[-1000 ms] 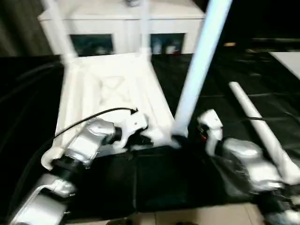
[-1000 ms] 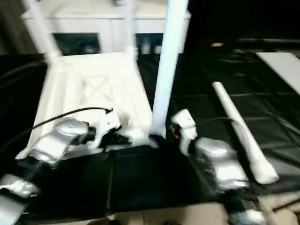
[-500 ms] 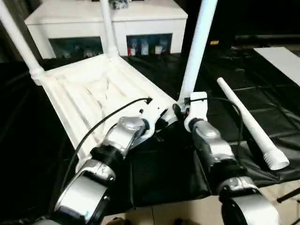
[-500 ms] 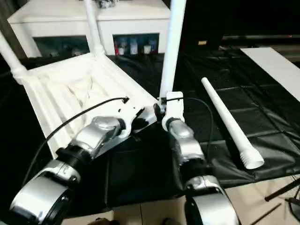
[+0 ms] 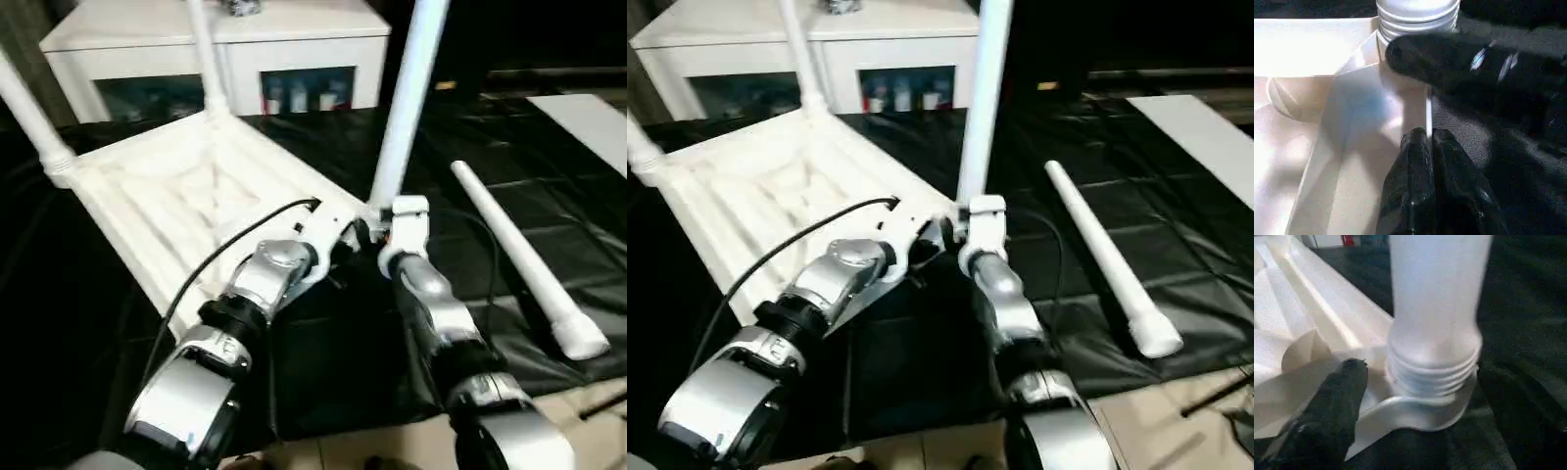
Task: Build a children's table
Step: Rotate leg to tighten
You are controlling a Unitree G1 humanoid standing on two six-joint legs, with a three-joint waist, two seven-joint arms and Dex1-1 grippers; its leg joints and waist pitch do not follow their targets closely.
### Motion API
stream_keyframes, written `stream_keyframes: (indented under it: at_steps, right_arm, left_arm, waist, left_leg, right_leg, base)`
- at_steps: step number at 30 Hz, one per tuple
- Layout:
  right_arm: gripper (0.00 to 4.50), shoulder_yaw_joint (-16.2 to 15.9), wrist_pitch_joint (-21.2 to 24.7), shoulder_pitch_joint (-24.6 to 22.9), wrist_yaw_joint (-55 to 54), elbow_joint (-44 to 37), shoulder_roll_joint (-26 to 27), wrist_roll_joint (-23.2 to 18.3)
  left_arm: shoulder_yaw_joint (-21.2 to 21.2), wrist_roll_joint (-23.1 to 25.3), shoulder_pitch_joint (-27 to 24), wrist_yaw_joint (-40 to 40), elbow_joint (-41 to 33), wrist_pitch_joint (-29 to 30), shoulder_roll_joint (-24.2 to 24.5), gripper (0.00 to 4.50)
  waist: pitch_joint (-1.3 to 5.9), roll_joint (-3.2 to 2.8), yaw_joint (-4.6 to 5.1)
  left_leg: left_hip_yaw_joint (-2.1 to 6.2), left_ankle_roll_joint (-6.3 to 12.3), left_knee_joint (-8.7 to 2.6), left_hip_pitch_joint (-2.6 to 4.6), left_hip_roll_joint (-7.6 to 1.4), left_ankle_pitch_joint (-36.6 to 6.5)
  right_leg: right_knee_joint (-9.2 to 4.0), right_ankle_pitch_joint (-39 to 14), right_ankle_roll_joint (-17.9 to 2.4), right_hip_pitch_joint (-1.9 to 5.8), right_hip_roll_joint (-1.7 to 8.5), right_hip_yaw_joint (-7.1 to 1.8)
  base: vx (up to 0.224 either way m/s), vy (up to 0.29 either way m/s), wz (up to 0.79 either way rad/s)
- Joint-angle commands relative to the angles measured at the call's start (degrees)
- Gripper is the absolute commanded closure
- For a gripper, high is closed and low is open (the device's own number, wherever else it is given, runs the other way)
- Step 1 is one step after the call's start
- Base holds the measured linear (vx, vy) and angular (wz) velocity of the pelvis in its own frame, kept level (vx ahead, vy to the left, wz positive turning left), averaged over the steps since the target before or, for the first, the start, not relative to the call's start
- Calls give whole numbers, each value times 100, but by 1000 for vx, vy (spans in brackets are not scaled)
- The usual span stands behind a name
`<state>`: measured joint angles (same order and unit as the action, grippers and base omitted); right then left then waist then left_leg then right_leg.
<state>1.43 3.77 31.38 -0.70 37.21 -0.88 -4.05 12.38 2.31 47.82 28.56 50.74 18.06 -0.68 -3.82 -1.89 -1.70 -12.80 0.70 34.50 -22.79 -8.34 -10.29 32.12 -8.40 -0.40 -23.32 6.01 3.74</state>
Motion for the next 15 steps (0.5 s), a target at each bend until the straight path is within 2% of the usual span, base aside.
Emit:
stream_keyframes:
  at_steps: [1,3,6,7,10,11,13,14,15]
  right_arm:
    - [32,-7,148,-102,22,-462,-101,61]
    - [31,-29,240,-397,124,-1000,-199,84]
    - [31,46,407,-629,112,-1375,-266,31]
    - [31,57,440,-688,106,-1456,-289,23]
    - [31,52,546,-807,148,-1606,-334,10]
    - [31,-7,640,-913,302,-1751,-377,-14]
    - [31,-28,679,-948,353,-1819,-392,-30]
    - [31,-104,795,-995,536,-1920,-444,-72]
    - [31,-155,867,-1031,660,-2000,-473,-105]
  left_arm:
    - [-60,-121,94,196,-140,-361,28,422]
    - [-158,-221,73,207,-299,-371,56,406]
    - [-275,-347,14,340,-539,-368,147,388]
    - [-300,-386,-25,413,-667,-336,202,383]
    - [-366,-442,-131,507,-973,-254,345,368]
    - [-576,-475,-257,358,-1324,-162,557,347]
    - [-622,-478,-290,326,-1420,-117,622,337]
    - [-725,-451,-364,209,-1604,-75,786,332]
    - [-814,-436,-411,89,-1704,-52,894,323]
  waist:
    - [462,46,-27]
    - [468,35,-50]
    - [471,24,-54]
    - [475,-4,-49]
    - [481,5,-24]
    - [481,-51,-26]
    - [493,-39,-9]
    - [505,-42,-13]
    - [501,-53,-21]
  left_leg:
    - [298,59,-522,219,-460,-1869]
    - [290,77,-514,240,-451,-1872]
    - [306,78,-527,220,-468,-1854]
    - [308,76,-527,210,-466,-1832]
    - [306,85,-523,195,-457,-1750]
    - [301,79,-523,210,-462,-1738]
    - [305,126,-514,182,-453,-1662]
    - [290,165,-492,209,-445,-1594]
    - [297,190,-490,198,-453,-1564]
  right_leg:
    - [-349,-1568,-1086,196,345,-213]
    - [-349,-1499,-1119,177,338,-209]
    - [-332,-1506,-1129,193,343,-204]
    - [-322,-1445,-1137,198,337,-203]
    - [-295,-1240,-1185,216,325,-198]
    - [-286,-1127,-1218,208,315,-199]
    - [-250,-955,-1254,241,309,-193]
    - [-239,-868,-1298,226,306,-197]
    - [-228,-819,-1322,244,314,-200]
  base:
    - [0,0,0]
    - [0,0,0]
    - [0,0,0]
    - [0,0,0]
    - [0,0,0]
    - [0,0,0]
    - [0,0,0]
    - [0,0,0]
    - [0,0,0]
